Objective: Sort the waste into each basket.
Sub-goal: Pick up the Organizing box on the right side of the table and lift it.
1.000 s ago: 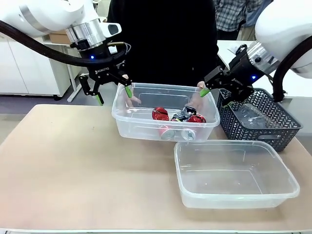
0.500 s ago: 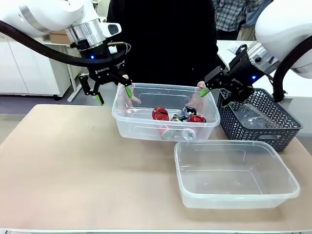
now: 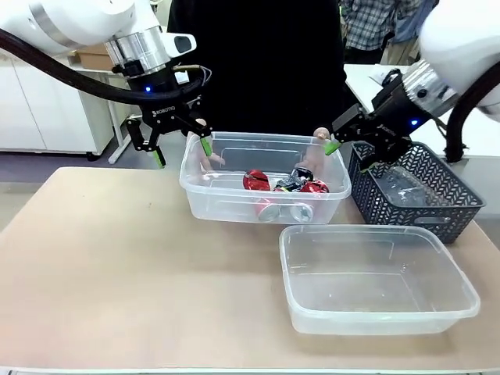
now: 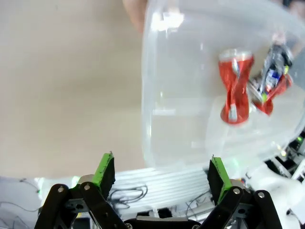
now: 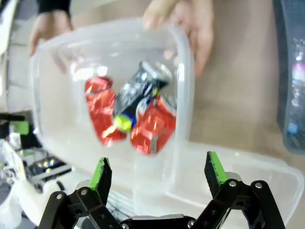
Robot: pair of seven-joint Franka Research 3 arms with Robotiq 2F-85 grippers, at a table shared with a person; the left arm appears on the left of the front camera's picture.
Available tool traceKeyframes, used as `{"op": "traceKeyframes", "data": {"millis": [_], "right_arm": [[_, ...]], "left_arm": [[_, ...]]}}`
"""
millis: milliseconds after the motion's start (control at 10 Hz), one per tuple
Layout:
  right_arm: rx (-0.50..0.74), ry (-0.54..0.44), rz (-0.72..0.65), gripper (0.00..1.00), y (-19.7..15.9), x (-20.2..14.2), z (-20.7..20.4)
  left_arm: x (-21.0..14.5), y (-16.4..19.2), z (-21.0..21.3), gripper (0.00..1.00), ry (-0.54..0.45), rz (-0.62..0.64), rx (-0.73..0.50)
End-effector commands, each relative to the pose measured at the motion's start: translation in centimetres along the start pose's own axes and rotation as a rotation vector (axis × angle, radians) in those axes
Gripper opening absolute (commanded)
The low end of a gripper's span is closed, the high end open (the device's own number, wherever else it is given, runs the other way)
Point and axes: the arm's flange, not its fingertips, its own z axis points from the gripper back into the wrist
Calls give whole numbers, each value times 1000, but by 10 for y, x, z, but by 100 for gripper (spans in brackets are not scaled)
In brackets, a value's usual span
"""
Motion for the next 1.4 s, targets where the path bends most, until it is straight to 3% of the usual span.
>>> {"op": "traceKeyframes", "data": {"millis": [0, 200, 300, 400, 500, 600, 700, 800, 900, 1000, 1100, 1200, 1300], "right_arm": [[108, 19, 79, 100, -25, -83, 67], [40, -71, -13, 100, -43, -134, 83], [-50, -105, -40, 100, -46, -128, 71], [79, -22, 34, 100, -24, -95, 85], [79, -22, 34, 100, -24, -95, 85], [40, -70, 10, 100, -27, -104, 106], [-175, 57, 131, 100, -39, -104, 84], [-286, 141, 60, 100, -73, -110, 72], [-345, 238, -65, 100, -119, -127, 51], [-406, 334, -108, 100, -143, -147, 26], [-394, 366, -122, 100, -152, -160, 11], [-369, 273, -180, 100, -151, -161, 17], [-399, 316, -103, 100, -129, -108, 57]], "left_arm": [[-86, 9, 22, 100, 22, -40, 41], [-158, 3, 8, 100, 28, -147, 48], [-158, -6, -2, 100, 33, -195, 58], [-130, -4, 20, 100, 51, -95, 56], [-130, -4, 20, 100, 51, -95, 56], [-168, -7, 11, 100, 40, -141, 77], [-143, -39, -14, 100, 42, -62, 54], [-132, -63, -42, 100, -15, -5, 67], [-122, -90, -76, 100, -14, -23, 109], [-115, -116, -105, 100, -10, 3, 109], [-105, -143, -127, 100, -30, 76, -34], [-97, -142, -133, 100, 133, 42, 20], [-130, -117, -116, 100, -13, 0, 40]]}}
